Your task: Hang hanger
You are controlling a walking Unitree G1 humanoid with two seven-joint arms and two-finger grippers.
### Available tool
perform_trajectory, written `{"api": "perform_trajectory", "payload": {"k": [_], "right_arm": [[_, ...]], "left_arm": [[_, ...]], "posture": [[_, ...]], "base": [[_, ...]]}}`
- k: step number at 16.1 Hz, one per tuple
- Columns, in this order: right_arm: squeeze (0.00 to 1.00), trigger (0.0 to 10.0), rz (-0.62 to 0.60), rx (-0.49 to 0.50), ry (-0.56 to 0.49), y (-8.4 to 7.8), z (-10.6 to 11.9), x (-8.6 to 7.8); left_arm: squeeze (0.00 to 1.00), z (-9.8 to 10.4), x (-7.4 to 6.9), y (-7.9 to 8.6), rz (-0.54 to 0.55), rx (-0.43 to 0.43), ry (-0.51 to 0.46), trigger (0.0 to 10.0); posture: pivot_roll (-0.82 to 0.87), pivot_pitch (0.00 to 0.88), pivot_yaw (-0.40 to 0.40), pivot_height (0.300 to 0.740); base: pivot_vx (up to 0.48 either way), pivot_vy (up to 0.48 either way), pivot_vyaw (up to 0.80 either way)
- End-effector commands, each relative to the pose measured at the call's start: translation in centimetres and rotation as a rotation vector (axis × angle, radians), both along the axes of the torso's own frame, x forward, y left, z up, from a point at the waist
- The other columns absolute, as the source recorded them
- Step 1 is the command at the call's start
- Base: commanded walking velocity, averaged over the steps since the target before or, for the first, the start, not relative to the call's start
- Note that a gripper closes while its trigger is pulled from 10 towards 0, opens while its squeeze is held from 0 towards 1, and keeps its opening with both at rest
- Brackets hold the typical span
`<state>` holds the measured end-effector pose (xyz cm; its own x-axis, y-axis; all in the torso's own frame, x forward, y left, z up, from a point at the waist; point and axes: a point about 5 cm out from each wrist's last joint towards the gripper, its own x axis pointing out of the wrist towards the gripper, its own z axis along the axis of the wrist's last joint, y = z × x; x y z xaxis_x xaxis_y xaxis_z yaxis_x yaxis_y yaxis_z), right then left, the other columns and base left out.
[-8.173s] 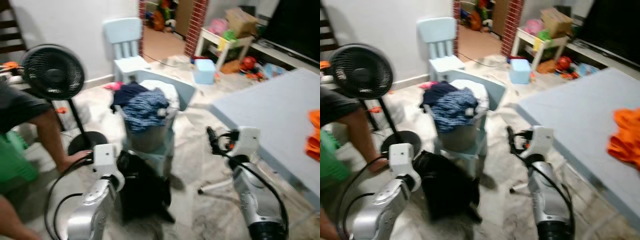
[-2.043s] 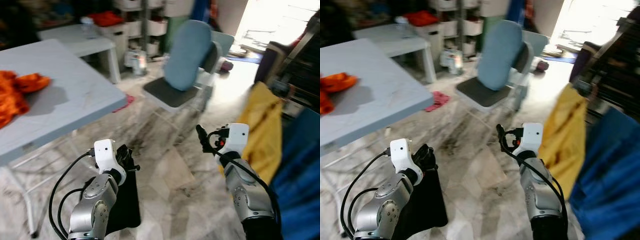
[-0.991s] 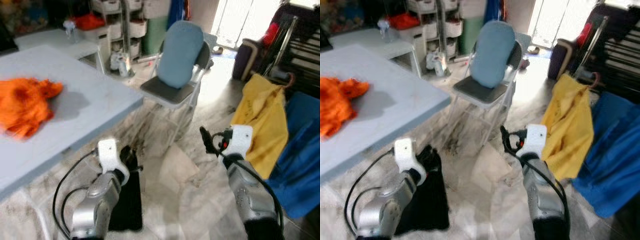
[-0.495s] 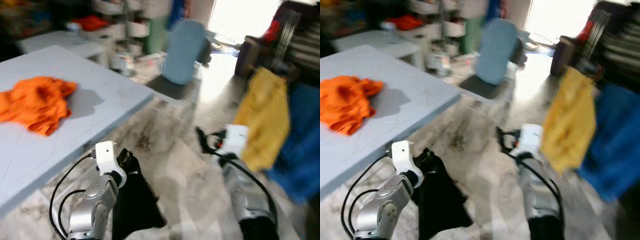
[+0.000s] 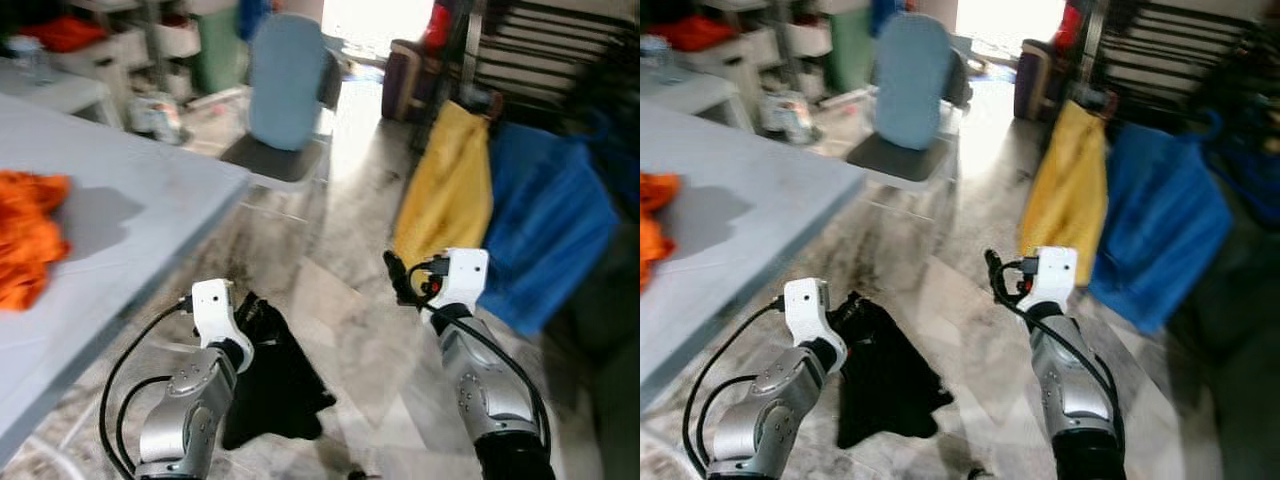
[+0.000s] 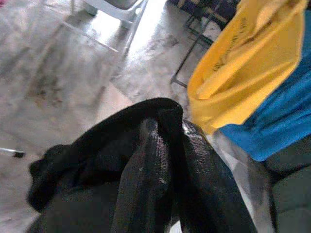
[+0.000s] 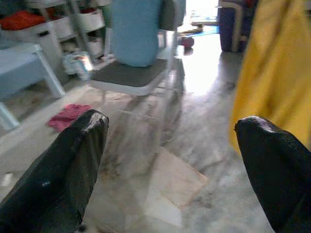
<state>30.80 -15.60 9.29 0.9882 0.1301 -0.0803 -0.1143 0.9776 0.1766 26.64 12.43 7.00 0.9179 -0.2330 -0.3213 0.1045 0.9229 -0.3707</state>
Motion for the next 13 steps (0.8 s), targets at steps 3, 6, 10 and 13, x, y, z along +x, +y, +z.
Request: {"api": "perform_trajectory", "payload": {"k": [3,6,10,13], "right_arm": [[0.0,10.0,-0.032,0.008,-0.041,-0.5,0.6,0.4],[0.0,10.0,-0.064,-0.002,-0.053,-1.3,0.5,0.5],[0.0,10.0,-0.105,-0.017,-0.052,-2.6,-0.1,-0.2],[0.0,10.0,-0.149,-0.026,-0.062,-4.1,-0.1,-0.8]], "left_arm": [[0.0,1.3,0.2,1.7,0.012,0.079,-0.124,10.0],[0.0,0.7,0.4,3.2,0.044,0.157,-0.133,10.0],[0.0,0.1,0.2,3.6,0.04,0.206,-0.154,10.0],[0.0,-0.5,0.1,3.1,0.024,0.241,-0.151,10.0]], "posture": [[-0.04,0.0,-0.038,0.74],[-0.03,0.0,-0.018,0.74],[-0.03,0.0,-0.011,0.74],[-0.06,0.0,0.012,0.74]], "base": [[0.0,0.0,0.0],[0.0,0.0,0.0],[0.0,0.0,0.0],[0.0,0.0,0.0]]}}
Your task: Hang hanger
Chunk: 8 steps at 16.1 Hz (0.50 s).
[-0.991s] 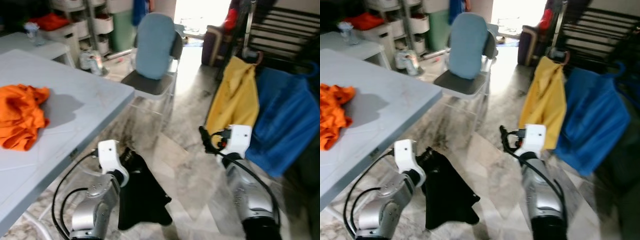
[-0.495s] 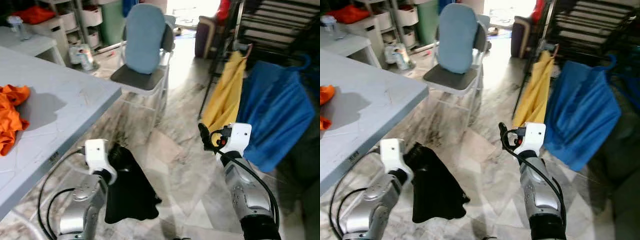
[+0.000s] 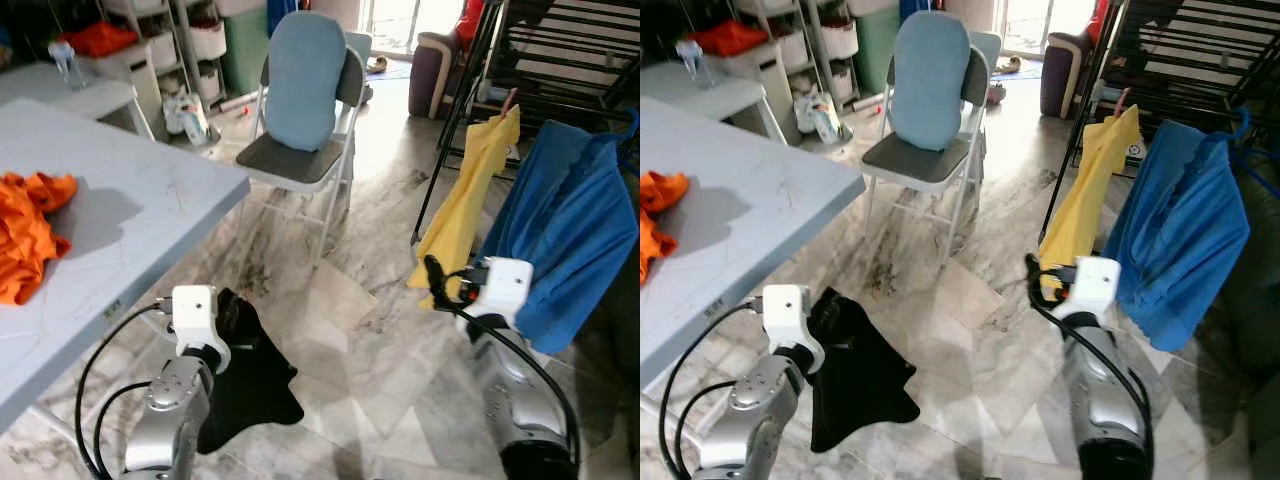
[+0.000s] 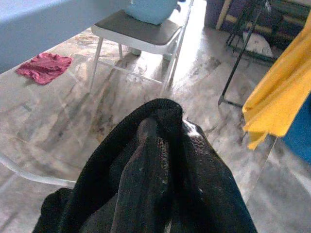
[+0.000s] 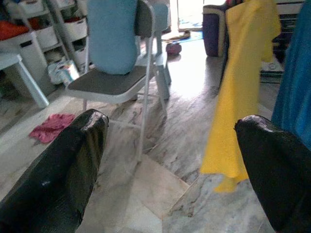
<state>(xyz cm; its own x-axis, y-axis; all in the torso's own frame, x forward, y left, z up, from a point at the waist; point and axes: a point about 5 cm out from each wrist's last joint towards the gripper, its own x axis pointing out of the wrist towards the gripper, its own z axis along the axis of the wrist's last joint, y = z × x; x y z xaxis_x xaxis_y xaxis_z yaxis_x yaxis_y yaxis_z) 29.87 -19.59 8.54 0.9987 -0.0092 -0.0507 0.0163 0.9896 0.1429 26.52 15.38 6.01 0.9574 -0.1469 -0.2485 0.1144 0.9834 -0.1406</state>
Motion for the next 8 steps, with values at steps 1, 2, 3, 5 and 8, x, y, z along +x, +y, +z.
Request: {"api": "perform_trajectory", "payload": {"k": [1,2,3,5,8], "right_arm": [[0.0,10.0,-0.034,0.004,-0.044,-0.7,0.8,-0.1],[0.0,10.0,-0.057,0.0,-0.053,-1.1,0.8,-0.3],[0.0,10.0,-0.064,-0.005,-0.056,-1.1,0.8,-0.4],[0.0,10.0,-0.082,-0.014,-0.058,-1.4,0.4,-0.9],[0.0,10.0,-0.068,-0.024,-0.053,-1.0,0.2,-1.0]], "left_arm": [[0.0,0.2,0.1,-0.2,-0.024,0.04,-0.027,10.0],[0.0,0.1,0.3,-0.3,-0.046,0.059,-0.024,10.0],[0.0,0.1,0.5,-0.3,-0.056,0.07,-0.024,10.0],[0.0,0.4,1.1,-0.5,-0.067,0.082,-0.039,10.0],[0.0,0.2,1.4,-0.5,-0.057,0.097,-0.04,10.0]], "posture": [[-0.08,0.0,0.052,0.74],[-0.1,0.0,0.085,0.74],[-0.11,0.0,0.112,0.74],[-0.14,0.0,0.162,0.74],[-0.18,0.0,0.18,0.74]], "base": [[0.0,0.0,0.0],[0.0,0.0,0.0],[0.0,0.0,0.0],[0.0,0.0,0.0],[0.0,0.0,0.0]]}}
